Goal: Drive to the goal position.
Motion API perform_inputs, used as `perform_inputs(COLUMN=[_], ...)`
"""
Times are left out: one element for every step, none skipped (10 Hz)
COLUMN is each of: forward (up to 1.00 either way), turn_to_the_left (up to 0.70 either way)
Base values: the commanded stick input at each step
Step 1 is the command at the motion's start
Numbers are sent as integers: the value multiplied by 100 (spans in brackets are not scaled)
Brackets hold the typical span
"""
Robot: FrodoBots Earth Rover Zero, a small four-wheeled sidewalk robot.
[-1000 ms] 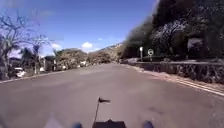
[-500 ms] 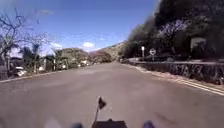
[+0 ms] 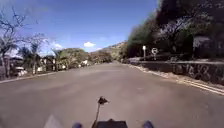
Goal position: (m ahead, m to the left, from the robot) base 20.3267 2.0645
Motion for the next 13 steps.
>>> perform_inputs(forward=[50, 50, 50, 50, 50, 50, 50, 50, 50, 50, 50, 50, 50], turn_to_the_left=[0, 0, 0, 0, 0, 0, 0, 0, 0, 0, 0, 0, 0])
